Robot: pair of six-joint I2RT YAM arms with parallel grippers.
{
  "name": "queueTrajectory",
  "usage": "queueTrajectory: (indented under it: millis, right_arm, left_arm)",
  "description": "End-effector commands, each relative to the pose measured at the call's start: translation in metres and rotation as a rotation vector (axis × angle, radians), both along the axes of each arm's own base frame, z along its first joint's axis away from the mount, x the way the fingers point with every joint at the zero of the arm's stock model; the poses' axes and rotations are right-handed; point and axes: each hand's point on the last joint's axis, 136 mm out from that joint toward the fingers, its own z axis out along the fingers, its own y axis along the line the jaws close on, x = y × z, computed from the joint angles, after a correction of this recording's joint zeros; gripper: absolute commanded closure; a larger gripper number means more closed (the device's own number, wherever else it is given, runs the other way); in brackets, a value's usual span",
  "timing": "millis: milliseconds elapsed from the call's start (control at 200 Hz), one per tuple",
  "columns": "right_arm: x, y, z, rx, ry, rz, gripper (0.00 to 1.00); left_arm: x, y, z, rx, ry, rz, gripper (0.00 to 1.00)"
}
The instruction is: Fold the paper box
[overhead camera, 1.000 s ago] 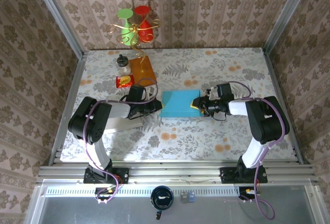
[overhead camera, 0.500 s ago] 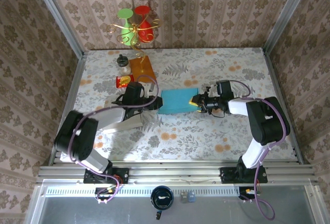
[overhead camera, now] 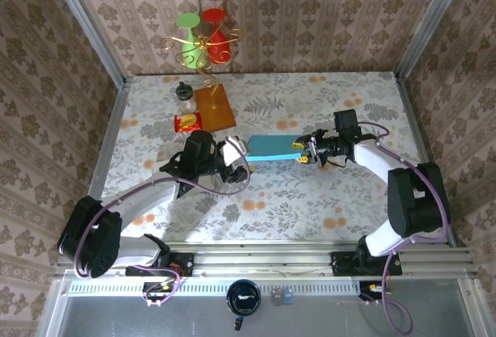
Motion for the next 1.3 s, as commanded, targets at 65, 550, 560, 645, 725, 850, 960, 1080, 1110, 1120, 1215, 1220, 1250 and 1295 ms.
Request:
queueTrajectory:
  millis: [65, 550, 560, 645, 725, 850, 960, 1080, 1110, 1120, 1215, 1220, 1250, 1295]
  right_arm:
    - [-0.036, 0.002, 0.013, 0.072, 0.243, -0.018, 0.71]
    - [-0.055, 0.0, 0.003, 0.145, 0.416, -0.055, 0.73]
    - [-0.056, 0.0, 0.003, 0.147, 0.421, -0.054, 0.73]
    - [-0.059, 0.0, -0.002, 0.153, 0.442, -0.052, 0.73]
    - [-0.062, -0.001, -0.006, 0.149, 0.457, -0.054, 0.73]
    - [-0.063, -0.003, -0.012, 0.152, 0.468, -0.06, 0.73]
    - [-0.062, -0.005, -0.018, 0.16, 0.477, -0.068, 0.7]
    - [-0.058, -0.007, -0.023, 0.173, 0.484, -0.084, 0.66]
    - [-0.057, -0.008, -0.024, 0.174, 0.483, -0.086, 0.65]
    - [-0.056, -0.008, -0.024, 0.173, 0.481, -0.086, 0.65]
    - [-0.052, -0.01, -0.026, 0.178, 0.482, -0.093, 0.61]
    - [-0.051, -0.01, -0.026, 0.179, 0.482, -0.093, 0.61]
    - [-0.05, -0.01, -0.027, 0.181, 0.481, -0.095, 0.59]
    - [-0.048, -0.011, -0.028, 0.183, 0.479, -0.095, 0.57]
  left_arm:
    - [-0.004, 0.003, -0.012, 0.102, -0.147, -0.105, 0.25]
    - [-0.017, -0.005, -0.029, 0.106, -0.089, -0.218, 0.27]
    - [-0.017, -0.005, -0.03, 0.107, -0.084, -0.218, 0.27]
    - [-0.012, -0.006, -0.035, 0.124, -0.056, -0.201, 0.31]
    - [-0.008, -0.007, -0.038, 0.133, -0.041, -0.192, 0.33]
    - [-0.003, -0.01, -0.039, 0.119, -0.034, -0.183, 0.39]
    - [-0.001, -0.013, -0.038, 0.109, -0.018, -0.184, 0.46]
    - [-0.001, -0.016, -0.038, 0.099, 0.01, -0.198, 0.55]
    - [0.0, -0.017, -0.037, 0.096, 0.018, -0.202, 0.57]
    - [0.0, -0.018, -0.037, 0.096, 0.021, -0.203, 0.58]
    - [0.002, -0.02, -0.035, 0.085, 0.049, -0.198, 0.6]
    - [0.002, -0.02, -0.035, 0.084, 0.05, -0.197, 0.6]
    - [0.003, -0.022, -0.034, 0.079, 0.059, -0.199, 0.6]
    - [0.003, -0.023, -0.033, 0.072, 0.071, -0.201, 0.61]
